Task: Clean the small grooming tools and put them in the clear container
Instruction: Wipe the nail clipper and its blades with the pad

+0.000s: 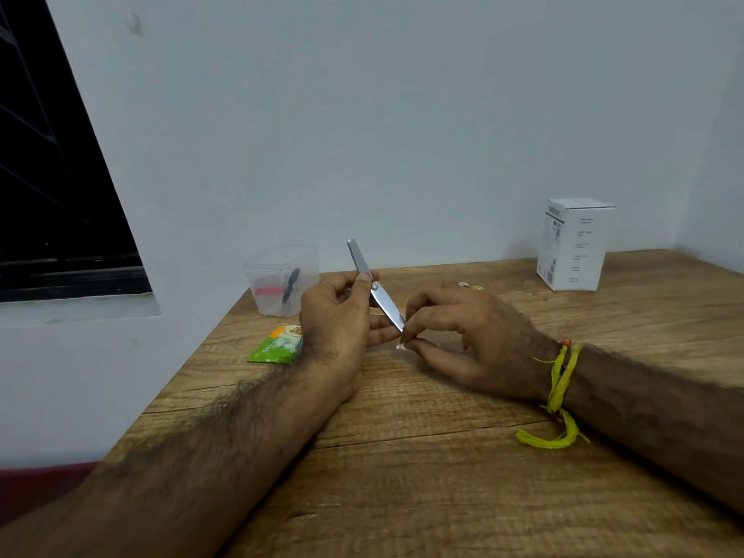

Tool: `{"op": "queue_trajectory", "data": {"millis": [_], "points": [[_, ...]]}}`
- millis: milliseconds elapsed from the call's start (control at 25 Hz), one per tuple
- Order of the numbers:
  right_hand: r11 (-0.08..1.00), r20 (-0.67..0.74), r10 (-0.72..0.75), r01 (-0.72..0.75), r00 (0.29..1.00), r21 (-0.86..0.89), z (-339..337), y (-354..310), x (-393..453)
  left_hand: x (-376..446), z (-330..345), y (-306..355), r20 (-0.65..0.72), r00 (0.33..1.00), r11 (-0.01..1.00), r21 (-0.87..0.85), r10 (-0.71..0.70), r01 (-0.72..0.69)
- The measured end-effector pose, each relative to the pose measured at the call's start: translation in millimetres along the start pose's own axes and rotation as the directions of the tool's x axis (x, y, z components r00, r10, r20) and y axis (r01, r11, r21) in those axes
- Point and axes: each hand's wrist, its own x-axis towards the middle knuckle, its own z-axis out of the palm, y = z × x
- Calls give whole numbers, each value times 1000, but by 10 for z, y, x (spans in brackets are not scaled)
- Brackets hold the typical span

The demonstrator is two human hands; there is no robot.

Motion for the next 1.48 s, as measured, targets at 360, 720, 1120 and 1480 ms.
{"op": "queue_trajectory", "data": {"millis": [360,720,1120,1480], "points": [[991,33,22,-26,999,129,-13,7,22,36,-16,7,-33,999,1000,-30,7,-8],[945,-3,174,-166,985,283,-45,16,12,-10,-5,19,128,992,999,36,21,-26],[995,-92,15,-25,996,-99,-2,-4,37,-48,-11,18,178,982,997,27,60,-66],[999,-198,48,-43,979,29,-20,26,36,11,-15,7,121,992,998,40,46,-51]]}}
